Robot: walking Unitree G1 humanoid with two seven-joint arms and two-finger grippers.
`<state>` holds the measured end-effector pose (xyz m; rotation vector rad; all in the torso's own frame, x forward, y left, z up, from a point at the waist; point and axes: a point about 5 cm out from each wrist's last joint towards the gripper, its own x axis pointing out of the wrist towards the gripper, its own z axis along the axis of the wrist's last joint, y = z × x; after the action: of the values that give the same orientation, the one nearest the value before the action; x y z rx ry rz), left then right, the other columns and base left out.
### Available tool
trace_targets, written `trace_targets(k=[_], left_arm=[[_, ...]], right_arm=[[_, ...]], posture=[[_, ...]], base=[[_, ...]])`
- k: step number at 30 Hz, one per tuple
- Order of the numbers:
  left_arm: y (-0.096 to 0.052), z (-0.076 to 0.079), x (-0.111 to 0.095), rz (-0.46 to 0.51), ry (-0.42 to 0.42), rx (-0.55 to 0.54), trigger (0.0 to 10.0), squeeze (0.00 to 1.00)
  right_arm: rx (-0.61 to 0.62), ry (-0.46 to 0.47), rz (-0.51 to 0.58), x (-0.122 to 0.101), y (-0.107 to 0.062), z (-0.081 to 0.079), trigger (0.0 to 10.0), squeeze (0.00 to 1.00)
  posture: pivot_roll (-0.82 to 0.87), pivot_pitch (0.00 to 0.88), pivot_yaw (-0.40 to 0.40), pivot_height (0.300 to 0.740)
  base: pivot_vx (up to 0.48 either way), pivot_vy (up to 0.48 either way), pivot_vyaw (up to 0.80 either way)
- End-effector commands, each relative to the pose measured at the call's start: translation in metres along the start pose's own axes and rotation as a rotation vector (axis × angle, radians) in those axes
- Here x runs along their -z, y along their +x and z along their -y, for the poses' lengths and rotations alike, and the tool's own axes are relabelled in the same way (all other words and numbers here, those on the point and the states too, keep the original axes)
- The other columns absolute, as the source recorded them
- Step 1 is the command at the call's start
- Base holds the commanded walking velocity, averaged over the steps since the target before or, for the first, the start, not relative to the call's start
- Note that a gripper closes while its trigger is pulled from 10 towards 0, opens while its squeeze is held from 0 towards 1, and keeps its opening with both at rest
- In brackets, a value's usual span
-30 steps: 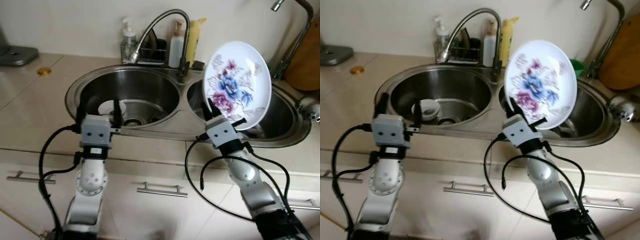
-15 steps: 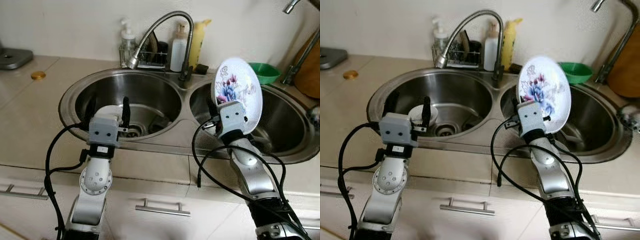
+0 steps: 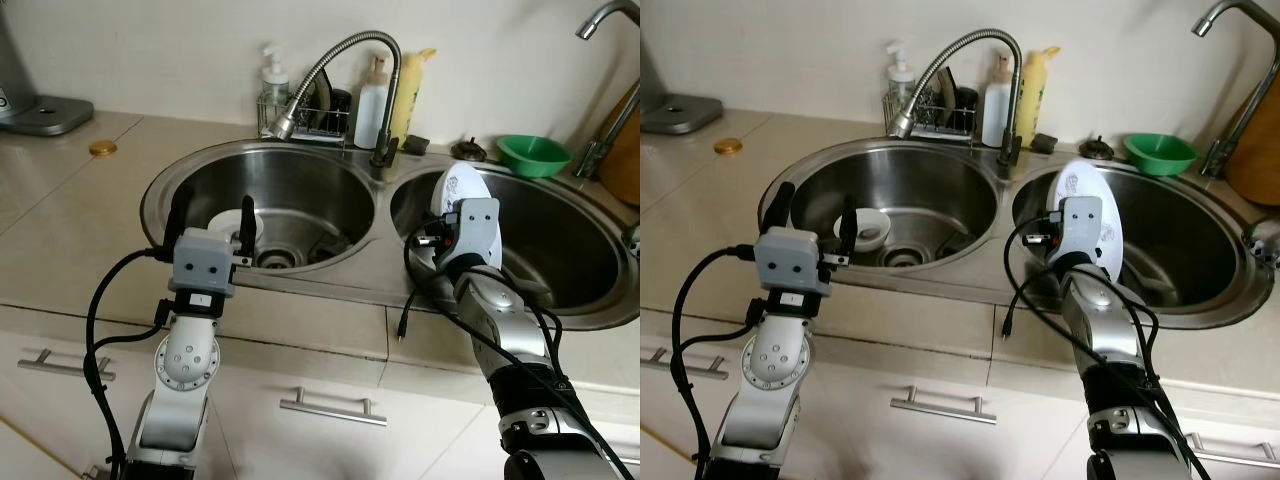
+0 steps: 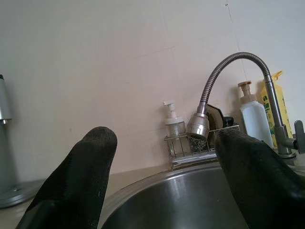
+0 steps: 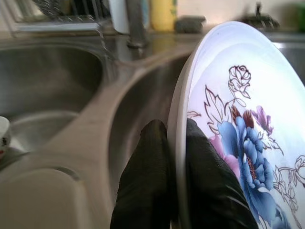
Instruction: Kitchen organization
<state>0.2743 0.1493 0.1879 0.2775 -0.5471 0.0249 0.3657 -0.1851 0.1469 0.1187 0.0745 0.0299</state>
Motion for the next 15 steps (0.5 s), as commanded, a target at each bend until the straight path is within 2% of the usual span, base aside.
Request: trace_targets(k=[1, 3, 4, 11, 15], left_arm=[[0.0, 0.003, -0.001, -0.001, -0.006, 0.017, 10.0, 0.0], [-0.001, 0.003, 0.0, -0.004, -0.006, 0.02, 10.0, 0.0], [-0.001, 0.003, 0.0, -0.007, -0.006, 0.022, 10.0, 0.0], [-0.001, 0.004, 0.001, -0.012, -0.005, 0.029, 10.0, 0.0], [-0.001, 0.005, 0.002, -0.014, -0.007, 0.035, 10.0, 0.0]], right_arm=[[0.06, 0.054, -0.013, -0.007, 0.004, 0.012, 1.2, 0.0], [0.107, 0.075, -0.052, -0.001, 0.004, 0.02, 2.0, 0.0], [0.147, 0.043, -0.098, 0.005, 0.004, 0.027, 10.0, 0.0], [0.244, -0.046, -0.232, 0.023, 0.001, 0.04, 10.0, 0.0], [0.286, -0.094, -0.266, 0.027, 0.0, 0.045, 10.0, 0.0]], posture=[[0.04, 0.0, -0.059, 0.74], [0.04, 0.0, -0.059, 0.74], [0.04, 0.0, -0.057, 0.74], [0.04, 0.0, -0.053, 0.74], [0.04, 0.0, -0.05, 0.74]], base=[[0.0, 0.0, 0.0], [0.0, 0.0, 0.0], [0.0, 0.0, 0.0], [0.0, 0.0, 0.0], [0.0, 0.0, 0.0]])
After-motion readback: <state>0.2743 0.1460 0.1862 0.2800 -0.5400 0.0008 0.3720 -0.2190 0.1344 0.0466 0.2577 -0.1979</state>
